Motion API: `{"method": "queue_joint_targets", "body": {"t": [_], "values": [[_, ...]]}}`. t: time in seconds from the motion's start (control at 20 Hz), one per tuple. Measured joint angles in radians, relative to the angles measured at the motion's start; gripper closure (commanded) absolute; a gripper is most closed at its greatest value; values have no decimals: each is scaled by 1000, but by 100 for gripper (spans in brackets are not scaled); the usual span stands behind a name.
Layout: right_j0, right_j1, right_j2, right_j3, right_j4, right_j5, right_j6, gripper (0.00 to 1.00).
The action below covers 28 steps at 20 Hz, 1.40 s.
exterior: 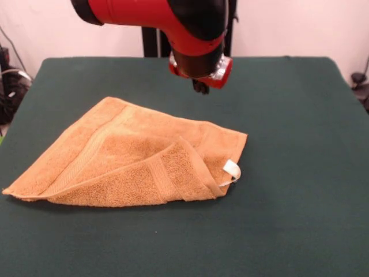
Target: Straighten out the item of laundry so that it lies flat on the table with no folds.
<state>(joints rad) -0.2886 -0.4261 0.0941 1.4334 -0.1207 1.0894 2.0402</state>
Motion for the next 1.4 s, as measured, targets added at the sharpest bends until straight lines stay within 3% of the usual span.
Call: {"method": "queue_joint_targets", "body": {"t": [0.4,0.6,1.05,1.4], "values": [[-10,-70,-3,11,-91,-138,0,100],[-10,-93,-4,-15,-105,-145,0,100],[13,-74,-4,-181,-106,-104,0,100],[66,-8,-5,-347,-106,-43,0,100]]}}
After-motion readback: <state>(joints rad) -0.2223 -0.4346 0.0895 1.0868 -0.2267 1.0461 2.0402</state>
